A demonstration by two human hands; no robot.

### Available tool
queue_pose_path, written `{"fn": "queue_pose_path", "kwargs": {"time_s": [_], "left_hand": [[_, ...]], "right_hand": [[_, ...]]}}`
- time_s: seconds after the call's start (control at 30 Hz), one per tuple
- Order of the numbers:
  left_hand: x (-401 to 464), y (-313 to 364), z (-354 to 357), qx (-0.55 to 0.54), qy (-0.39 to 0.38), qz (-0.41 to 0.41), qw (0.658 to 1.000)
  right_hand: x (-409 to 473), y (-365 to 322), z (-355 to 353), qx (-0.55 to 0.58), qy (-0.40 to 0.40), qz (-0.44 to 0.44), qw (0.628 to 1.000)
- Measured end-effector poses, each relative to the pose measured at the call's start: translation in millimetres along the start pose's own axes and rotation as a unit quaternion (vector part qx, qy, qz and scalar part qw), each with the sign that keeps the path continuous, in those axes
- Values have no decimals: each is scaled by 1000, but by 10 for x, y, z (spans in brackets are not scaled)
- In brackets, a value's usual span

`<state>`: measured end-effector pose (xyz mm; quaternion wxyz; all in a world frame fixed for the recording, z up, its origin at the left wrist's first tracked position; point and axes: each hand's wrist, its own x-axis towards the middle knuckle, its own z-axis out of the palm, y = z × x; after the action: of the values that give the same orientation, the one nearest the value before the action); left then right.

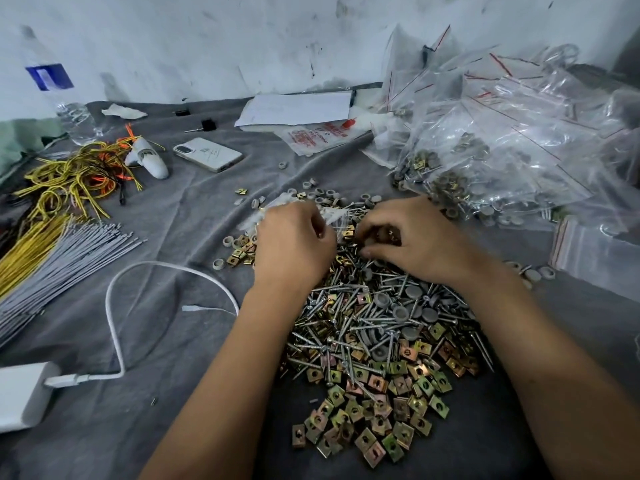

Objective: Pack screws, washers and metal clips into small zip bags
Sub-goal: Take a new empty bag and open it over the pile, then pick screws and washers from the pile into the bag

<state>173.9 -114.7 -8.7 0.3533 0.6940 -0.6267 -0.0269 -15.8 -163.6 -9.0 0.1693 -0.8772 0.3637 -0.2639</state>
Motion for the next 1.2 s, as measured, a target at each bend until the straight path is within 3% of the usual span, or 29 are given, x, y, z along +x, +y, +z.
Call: {"fn": "queue_pose_path", "kwargs": {"time_s": [0.2, 0.33, 0.5, 0.7, 0.93, 1.1, 1.2], "left_hand": [[25, 8, 0, -70, -43, 1, 997], [12, 56, -13, -120, -43, 2, 992], [4, 67, -25, -241, -37, -98, 965], [11, 39, 16, -227, 59, -89, 968], [5, 11, 49, -158, 107, -17, 982], [-1, 5, 60, -122, 117, 24, 985], [-2, 1, 74, -125, 104, 19, 986]], "right_hand": [[2, -118, 53, 116, 140, -8, 983], [22, -197, 124, 104, 135, -45, 984], [23, -140, 111, 132, 138, -10, 982], [7, -113, 83, 110, 118, 7, 987], [8, -100, -30, 55, 206, -21, 977], [17, -52, -9, -97, -32, 42, 994], [24, -54, 4, -66, -55, 37, 996]]}}
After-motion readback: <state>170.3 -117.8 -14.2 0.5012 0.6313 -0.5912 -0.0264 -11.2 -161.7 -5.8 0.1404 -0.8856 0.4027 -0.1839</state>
